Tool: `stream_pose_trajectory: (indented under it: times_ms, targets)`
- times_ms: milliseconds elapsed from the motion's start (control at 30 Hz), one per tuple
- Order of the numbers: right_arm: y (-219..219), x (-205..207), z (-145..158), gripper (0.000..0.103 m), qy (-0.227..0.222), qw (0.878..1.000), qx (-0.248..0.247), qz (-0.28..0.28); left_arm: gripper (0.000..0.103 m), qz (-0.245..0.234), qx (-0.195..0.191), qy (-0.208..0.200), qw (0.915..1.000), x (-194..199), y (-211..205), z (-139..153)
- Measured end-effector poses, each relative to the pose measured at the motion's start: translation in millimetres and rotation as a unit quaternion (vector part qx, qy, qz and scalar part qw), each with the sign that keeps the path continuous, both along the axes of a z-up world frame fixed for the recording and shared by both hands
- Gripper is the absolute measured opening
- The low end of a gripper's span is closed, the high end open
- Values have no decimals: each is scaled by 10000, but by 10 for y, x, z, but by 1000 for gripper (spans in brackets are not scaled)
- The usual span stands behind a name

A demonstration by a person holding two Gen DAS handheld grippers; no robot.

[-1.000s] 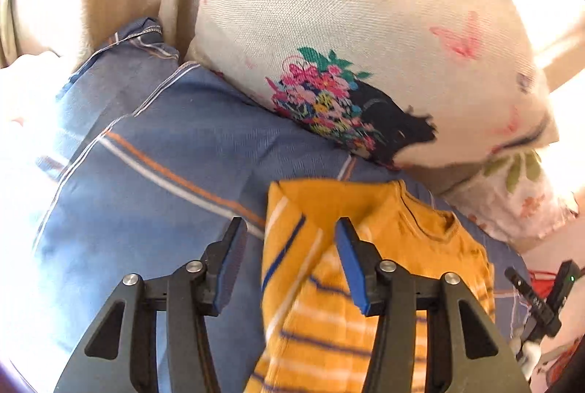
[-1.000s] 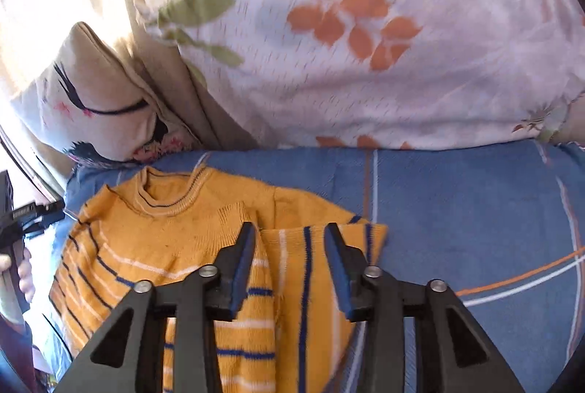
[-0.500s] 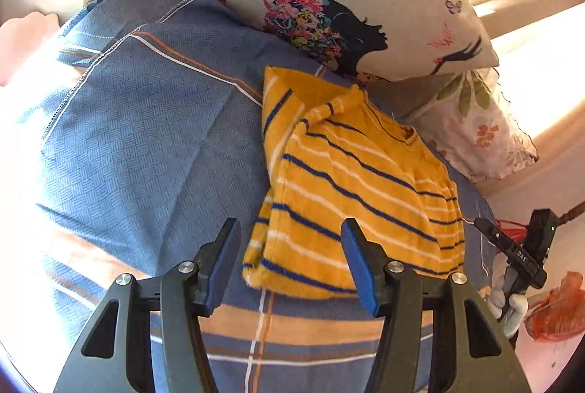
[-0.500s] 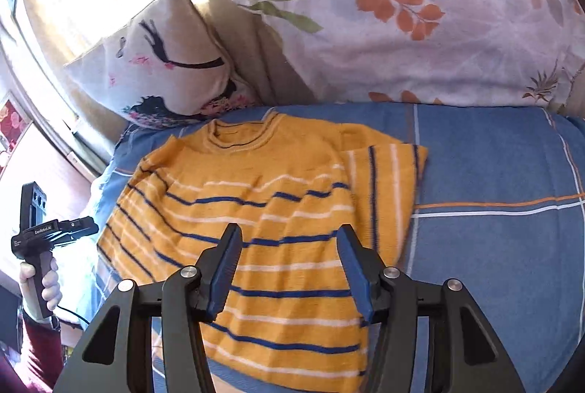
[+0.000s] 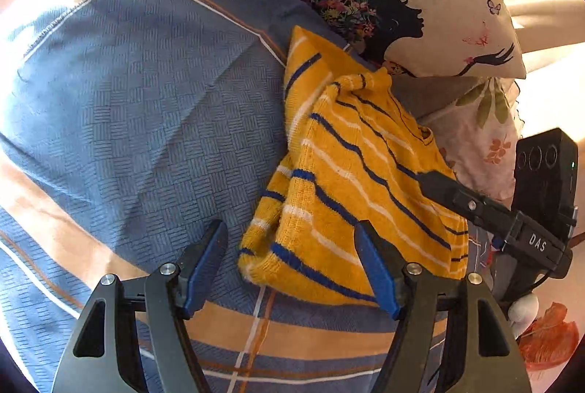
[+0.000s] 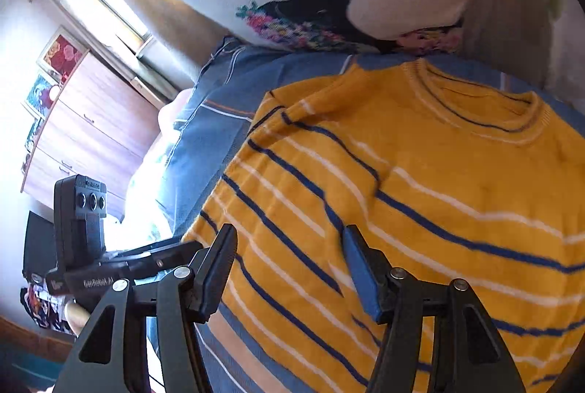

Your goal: Fold small clothes

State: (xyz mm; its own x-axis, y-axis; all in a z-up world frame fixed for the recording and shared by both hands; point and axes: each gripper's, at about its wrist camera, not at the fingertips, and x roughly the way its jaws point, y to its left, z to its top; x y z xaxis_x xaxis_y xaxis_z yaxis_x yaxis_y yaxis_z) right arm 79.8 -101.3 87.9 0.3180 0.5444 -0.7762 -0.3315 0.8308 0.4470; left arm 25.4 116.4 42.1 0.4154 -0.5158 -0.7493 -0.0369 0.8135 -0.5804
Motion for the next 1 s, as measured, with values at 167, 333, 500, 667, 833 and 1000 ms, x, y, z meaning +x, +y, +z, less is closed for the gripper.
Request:
stream_pose_trajectory:
  times_ms: [167,333,500,667,833,1000]
  targets:
    - [398,371,-115,71,294,9996,32,38,76,104,-153,-339,9993,-112,-183,2]
    - [852,609,-179,76,494,9967,-592,250,17,90,-151,-365,9992,-167,-308,-46]
    - [1267,726,-278,90,693,9827,-1637,523,16,320,-70,-580,9978,-278,-364,36]
    - [1528,579,-338,79,172,9564,-2807,781,13,379,18,-697,9968,-374,-470,137]
    - [1066,448,-110,15,-75,9762,-2085,587,13,229,-57,-786,9966,-612,-491,322]
    - [88,215,292,12,-440,9938,-1024,10,17,55,-27,-1330,9911,-978,-492,781]
